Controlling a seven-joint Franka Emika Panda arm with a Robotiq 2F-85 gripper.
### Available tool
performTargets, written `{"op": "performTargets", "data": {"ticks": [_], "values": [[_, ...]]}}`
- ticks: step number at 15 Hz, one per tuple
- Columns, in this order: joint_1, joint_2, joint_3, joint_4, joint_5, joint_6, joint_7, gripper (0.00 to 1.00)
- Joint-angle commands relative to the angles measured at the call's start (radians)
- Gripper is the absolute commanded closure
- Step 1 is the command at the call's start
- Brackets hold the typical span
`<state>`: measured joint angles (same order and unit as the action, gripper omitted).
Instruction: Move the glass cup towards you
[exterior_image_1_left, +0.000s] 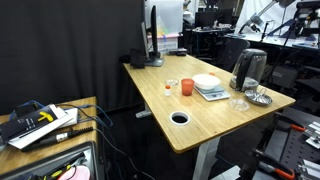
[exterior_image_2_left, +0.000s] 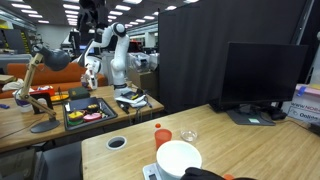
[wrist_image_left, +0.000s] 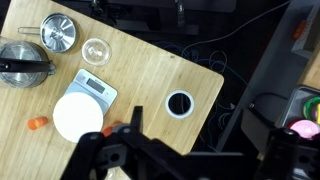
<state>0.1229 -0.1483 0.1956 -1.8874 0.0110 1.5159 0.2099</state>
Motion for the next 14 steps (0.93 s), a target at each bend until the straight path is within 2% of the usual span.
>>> {"op": "performTargets", "data": {"ticks": [1, 7, 8, 14], "values": [[-0.008, 0.117, -0.022, 0.075, -0.026, 0.037, 0.047, 0.0], [-0.039, 0.272, -0.115, 0.181, 0.036, 0.059, 0.165, 0.0], [-0.026, 0.254, -0.112, 0.141, 0.002, 0.086, 0.133, 0.0], [-0.029, 0.268, -0.122, 0.165, 0.023, 0.083, 0.156, 0.0]]}}
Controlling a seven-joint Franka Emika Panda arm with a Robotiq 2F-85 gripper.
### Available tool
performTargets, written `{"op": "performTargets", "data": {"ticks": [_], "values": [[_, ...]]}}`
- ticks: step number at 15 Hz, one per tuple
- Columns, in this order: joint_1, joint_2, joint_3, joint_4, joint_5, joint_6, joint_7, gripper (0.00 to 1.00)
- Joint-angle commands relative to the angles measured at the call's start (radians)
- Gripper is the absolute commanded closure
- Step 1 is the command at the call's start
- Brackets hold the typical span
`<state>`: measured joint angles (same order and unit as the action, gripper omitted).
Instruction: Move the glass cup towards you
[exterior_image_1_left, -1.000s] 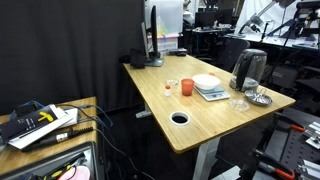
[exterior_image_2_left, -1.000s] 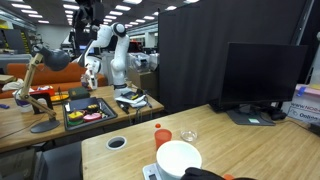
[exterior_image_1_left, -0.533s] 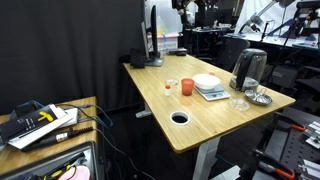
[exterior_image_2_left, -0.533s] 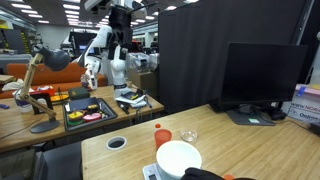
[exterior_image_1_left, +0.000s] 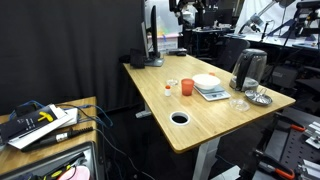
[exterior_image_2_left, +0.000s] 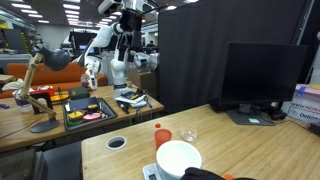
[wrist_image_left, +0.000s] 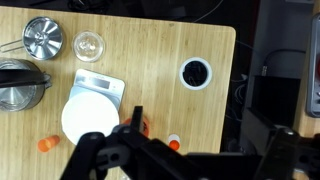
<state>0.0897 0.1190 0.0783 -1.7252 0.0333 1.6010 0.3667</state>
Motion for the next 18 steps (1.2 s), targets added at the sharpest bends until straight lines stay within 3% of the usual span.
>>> {"op": "performTargets", "data": {"ticks": [1, 4, 10, 14, 18], "values": [[0.003, 0.007, -0.007, 0.004, -0.001, 0.009, 0.008, 0.0], [-0.005, 0.04, -0.022, 0.021, -0.001, 0.047, 0.053, 0.0], [-0.03, 0.157, -0.097, 0.078, 0.008, 0.256, 0.198, 0.0], [-0.052, 0.221, -0.147, 0.114, 0.005, 0.263, 0.259, 0.0], [-0.053, 0.218, -0.15, 0.098, -0.004, 0.277, 0.243, 0.0]]}}
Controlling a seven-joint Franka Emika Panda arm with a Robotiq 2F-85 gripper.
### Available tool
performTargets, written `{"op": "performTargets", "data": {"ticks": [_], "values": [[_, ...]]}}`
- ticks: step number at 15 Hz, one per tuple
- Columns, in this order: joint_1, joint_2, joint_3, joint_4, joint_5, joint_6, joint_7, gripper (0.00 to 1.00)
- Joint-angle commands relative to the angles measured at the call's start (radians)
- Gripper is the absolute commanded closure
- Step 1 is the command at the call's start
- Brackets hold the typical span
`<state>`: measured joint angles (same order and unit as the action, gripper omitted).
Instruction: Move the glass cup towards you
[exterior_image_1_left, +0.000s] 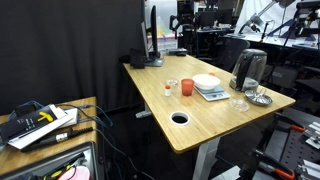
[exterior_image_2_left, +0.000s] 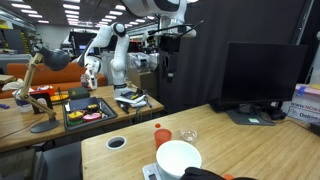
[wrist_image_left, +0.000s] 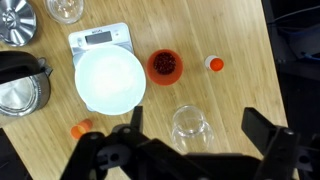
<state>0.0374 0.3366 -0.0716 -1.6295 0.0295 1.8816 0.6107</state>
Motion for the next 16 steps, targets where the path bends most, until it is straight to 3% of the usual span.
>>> {"op": "performTargets", "data": {"ticks": [1, 9, 16], "values": [[0.002, 0.0, 0.002, 0.005, 0.0, -0.003, 0.003, 0.0], [-0.009, 0.062, -0.01, 0.054, 0.027, 0.05, 0.072, 0.0], [-0.05, 0.24, -0.043, 0.241, 0.085, 0.054, 0.181, 0.0]]}}
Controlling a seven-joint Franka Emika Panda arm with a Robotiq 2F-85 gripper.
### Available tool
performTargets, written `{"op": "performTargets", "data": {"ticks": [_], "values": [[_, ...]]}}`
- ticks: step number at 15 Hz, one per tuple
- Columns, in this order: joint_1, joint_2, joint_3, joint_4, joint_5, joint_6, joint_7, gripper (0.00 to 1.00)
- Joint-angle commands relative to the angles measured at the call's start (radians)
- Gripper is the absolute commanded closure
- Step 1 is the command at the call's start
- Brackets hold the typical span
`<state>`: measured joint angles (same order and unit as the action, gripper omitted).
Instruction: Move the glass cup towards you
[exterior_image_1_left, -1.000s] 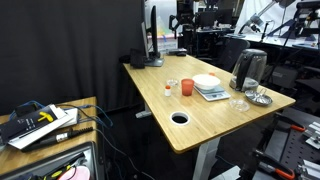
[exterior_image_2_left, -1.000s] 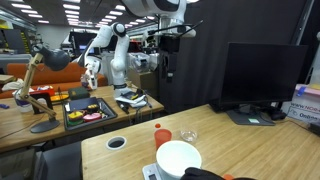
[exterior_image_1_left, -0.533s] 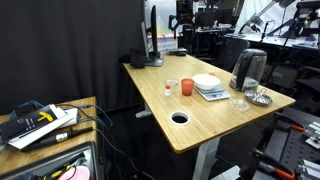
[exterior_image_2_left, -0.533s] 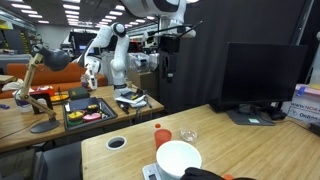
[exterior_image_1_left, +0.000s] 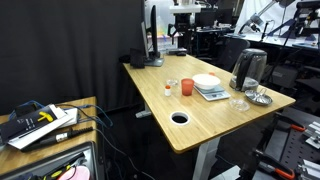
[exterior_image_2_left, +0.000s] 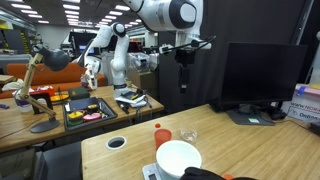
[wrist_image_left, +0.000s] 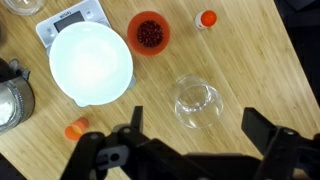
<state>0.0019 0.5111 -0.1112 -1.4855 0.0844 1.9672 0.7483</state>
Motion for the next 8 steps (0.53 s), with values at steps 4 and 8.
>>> {"op": "performTargets", "data": {"ticks": [4, 8], "values": [[-0.017, 0.086, -0.01, 0.099, 0.011, -0.004, 0.06, 0.0], [-0.017, 0.102, -0.01, 0.124, 0.011, -0.007, 0.071, 0.0]]}}
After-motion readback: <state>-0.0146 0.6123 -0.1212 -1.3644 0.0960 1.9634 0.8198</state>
